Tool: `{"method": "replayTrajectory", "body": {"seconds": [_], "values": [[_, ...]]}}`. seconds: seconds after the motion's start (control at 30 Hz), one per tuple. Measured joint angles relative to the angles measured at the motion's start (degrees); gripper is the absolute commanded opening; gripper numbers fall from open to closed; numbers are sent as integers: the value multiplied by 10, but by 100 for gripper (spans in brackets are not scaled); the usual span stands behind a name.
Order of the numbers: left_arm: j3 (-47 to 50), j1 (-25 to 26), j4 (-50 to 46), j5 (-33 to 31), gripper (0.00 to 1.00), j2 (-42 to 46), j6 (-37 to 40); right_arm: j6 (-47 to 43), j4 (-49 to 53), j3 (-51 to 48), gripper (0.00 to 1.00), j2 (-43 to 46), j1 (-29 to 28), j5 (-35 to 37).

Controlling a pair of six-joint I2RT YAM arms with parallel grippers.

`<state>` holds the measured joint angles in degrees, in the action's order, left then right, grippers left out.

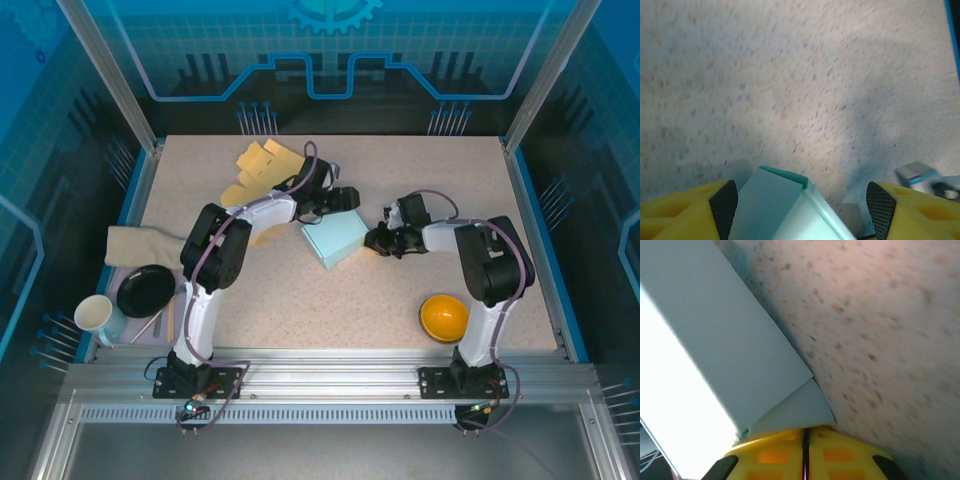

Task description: Fold the paper box

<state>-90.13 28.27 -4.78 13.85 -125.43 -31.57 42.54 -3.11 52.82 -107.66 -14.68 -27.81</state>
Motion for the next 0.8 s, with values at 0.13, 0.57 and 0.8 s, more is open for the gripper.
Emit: {"method": "replayTrajectory", "body": {"seconds": [0.13, 0.57, 0.8], "values": [[29, 6, -28, 3, 75, 0, -19, 1, -11, -18, 10, 21, 12, 19], [81, 3, -86, 37, 89, 60, -55, -58, 59, -18, 11, 78, 16, 39], [172, -11, -102, 40, 90, 159, -61, -85, 116, -38, 10, 135, 15, 47]]}}
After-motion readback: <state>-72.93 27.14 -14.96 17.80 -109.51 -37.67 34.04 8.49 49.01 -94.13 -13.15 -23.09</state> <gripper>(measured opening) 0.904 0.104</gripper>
